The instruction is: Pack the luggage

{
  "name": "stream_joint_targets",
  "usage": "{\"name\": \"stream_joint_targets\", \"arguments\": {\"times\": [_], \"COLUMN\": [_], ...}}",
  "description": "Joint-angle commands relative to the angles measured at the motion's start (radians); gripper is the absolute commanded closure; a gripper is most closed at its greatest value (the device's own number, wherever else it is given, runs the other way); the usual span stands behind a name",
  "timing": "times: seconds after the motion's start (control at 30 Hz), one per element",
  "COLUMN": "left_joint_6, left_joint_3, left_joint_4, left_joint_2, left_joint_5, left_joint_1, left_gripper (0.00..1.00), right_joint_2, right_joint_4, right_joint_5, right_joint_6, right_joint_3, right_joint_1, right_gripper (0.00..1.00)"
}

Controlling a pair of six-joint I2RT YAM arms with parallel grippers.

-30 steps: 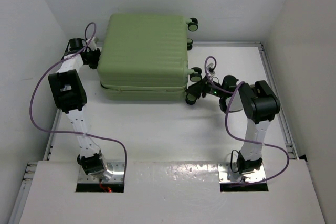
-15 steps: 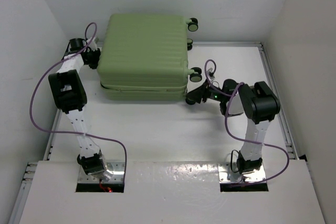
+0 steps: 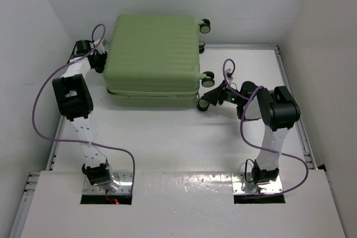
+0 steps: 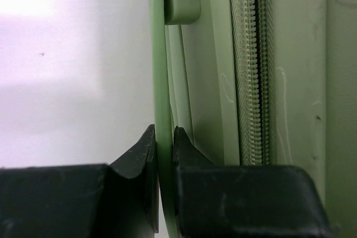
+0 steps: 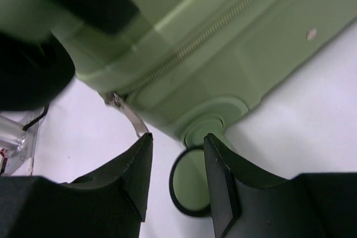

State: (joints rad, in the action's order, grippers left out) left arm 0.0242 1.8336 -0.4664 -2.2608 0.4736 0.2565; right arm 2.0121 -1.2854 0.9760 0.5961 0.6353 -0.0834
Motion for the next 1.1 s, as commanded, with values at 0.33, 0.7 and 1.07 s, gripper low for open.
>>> {"name": "stream_joint_targets", "arguments": {"times": [0.33, 0.7, 1.07], "left_joint_6": [-0.089, -0.089, -0.079], "left_joint_3": [-0.099, -0.099, -0.088], "left_joint_4": [-0.225, -0.216, -0.207], "left_joint_2": [-0.097, -0.097, -0.063], "left_joint_5": [-0.072, -0.081, -0.072], "left_joint_1": [-0.03, -0.03, -0.039], "left_gripper": [1.0, 1.0, 1.0], "right_joint_2": [-0.03, -0.113, -0.098], "right_joint_4": [-0.354, -0.353, -0.353], "right_joint_5": [0.036, 0.062, 0.027], "right_joint_6": [0.062, 0.05, 0.044], "right_joint_3": [0.079, -0.028, -0.013], "right_joint_1": [-0.038, -0.032, -0.035], "right_gripper": [0.58, 0.58, 0.54]}}
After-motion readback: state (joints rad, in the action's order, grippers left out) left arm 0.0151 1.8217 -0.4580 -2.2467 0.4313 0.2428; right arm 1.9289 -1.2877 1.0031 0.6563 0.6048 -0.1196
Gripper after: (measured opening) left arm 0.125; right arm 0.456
